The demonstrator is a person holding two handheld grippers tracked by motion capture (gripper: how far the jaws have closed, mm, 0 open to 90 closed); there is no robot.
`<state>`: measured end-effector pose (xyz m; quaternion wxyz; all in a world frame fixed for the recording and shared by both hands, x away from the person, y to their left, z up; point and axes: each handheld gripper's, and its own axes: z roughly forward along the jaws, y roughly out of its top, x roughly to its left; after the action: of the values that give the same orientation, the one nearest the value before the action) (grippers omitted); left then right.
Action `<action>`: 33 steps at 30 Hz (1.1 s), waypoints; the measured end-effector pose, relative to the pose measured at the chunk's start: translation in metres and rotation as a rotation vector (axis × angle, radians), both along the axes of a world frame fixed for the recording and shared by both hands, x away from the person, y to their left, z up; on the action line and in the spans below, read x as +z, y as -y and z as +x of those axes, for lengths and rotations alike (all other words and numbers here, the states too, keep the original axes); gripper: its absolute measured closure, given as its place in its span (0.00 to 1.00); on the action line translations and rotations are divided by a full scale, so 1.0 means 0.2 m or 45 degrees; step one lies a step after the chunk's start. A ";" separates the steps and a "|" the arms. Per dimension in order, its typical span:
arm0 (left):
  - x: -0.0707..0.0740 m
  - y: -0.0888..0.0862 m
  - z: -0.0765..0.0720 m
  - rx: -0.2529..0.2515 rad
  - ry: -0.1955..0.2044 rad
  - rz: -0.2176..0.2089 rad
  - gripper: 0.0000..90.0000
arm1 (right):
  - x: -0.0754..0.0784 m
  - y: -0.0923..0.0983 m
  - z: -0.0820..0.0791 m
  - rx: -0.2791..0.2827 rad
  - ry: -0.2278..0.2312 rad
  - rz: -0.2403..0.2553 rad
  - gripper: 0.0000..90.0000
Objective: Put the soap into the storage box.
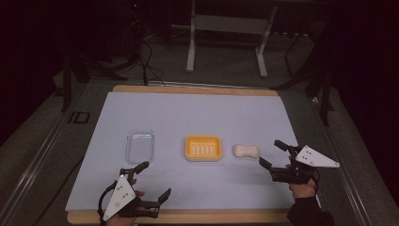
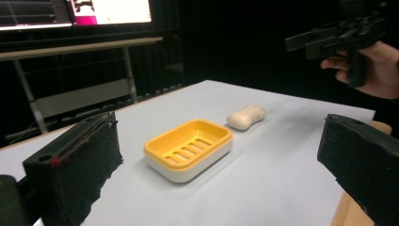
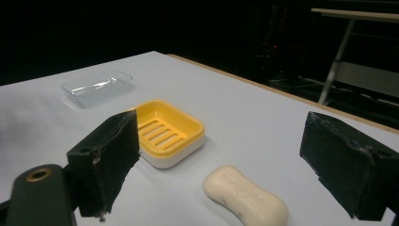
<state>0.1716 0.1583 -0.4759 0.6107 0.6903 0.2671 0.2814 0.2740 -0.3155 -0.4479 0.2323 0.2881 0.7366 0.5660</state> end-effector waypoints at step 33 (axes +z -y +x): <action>-0.01 -0.01 -0.02 0.013 -0.027 0.020 0.00 | 0.07 0.03 0.03 0.346 -0.075 -0.219 0.12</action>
<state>0.1681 0.1612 -0.4772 0.6008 0.6967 0.2749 0.2793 0.2800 -0.3211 -0.4331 0.1558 0.1813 0.8210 0.5184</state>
